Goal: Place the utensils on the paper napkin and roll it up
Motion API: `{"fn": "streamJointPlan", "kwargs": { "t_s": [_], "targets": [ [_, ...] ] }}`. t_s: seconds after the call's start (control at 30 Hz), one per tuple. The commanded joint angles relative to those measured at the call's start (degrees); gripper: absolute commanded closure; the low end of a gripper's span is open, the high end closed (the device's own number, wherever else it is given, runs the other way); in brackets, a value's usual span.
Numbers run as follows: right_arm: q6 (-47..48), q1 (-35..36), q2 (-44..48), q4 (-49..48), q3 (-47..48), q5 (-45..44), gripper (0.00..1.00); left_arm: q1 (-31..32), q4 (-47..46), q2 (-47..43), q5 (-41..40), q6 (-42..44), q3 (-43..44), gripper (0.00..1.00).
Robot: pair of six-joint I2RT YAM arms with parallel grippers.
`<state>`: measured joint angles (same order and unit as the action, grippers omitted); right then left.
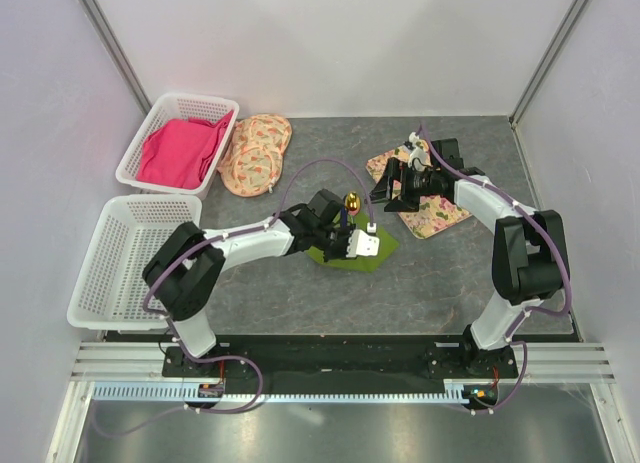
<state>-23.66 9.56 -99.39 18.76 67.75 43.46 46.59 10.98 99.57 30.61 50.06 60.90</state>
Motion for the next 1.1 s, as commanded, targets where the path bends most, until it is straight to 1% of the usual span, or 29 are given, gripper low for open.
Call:
{"fn": "streamJointPlan", "kwargs": {
  "t_s": [0.0,0.3,0.33,0.37,0.4,0.43,0.47,0.53,0.57,0.63,0.67,0.8,1.07],
  "targets": [
    [0.11,-0.16,-0.97,-1.89,0.37,1.80,0.02,-1.50,0.27,2.03,2.17,0.21,3.60,0.98],
    [-0.25,-0.25,-2.21,-1.98,0.46,2.24,0.03,-4.22,-1.05,5.02,2.61,-0.41,6.16,0.98],
    [-0.33,-0.25,-2.64,-2.06,0.46,2.24,0.06,-4.31,-1.23,5.02,2.70,-0.49,6.24,0.98],
    [-1.12,-0.25,-3.08,-2.33,0.46,2.15,0.15,-4.31,-1.23,5.02,3.13,-0.14,6.16,0.98],
    [-1.56,-0.16,-3.43,-2.76,0.54,1.80,0.22,-4.31,-1.23,5.02,3.23,-0.05,5.98,0.98],
    [-2.17,-0.07,-4.22,-3.12,0.46,1.45,0.31,-4.31,-1.49,5.02,3.23,-0.14,5.89,0.98],
    [-2.79,-0.07,-4.58,-3.55,0.37,1.10,0.47,-4.31,-1.66,5.02,3.40,-0.23,5.81,0.98],
    [-4.72,0.11,-5.45,-5.05,-0.07,0.57,0.59,-4.31,-1.93,5.19,3.40,-0.40,5.72,0.98],
    [-4.99,0.37,-5.89,-5.40,-0.16,0.48,0.69,-4.31,-2.19,5.20,3.40,-0.41,5.72,0.98],
    [-5.78,1.25,-7.21,-5.93,-0.07,0.22,0.73,-4.49,-2.37,5.28,3.49,-0.49,5.63,0.98],
    [-5.78,1.42,-7.65,-5.93,-0.07,0.22,0.79,-4.49,-2.37,5.37,3.40,-0.58,5.63,0.98],
    [-5.34,3.09,-9.76,-6.11,-0.16,-0.22,0.87,-4.84,-2.46,5.81,3.40,-0.93,5.89,0.98],
    [-4.12,5.55,-12.84,-5.41,-0.16,-1.71,0.91,-5.28,-4.39,6.78,2.61,-1.98,6.07,0.98]
  ]
}}
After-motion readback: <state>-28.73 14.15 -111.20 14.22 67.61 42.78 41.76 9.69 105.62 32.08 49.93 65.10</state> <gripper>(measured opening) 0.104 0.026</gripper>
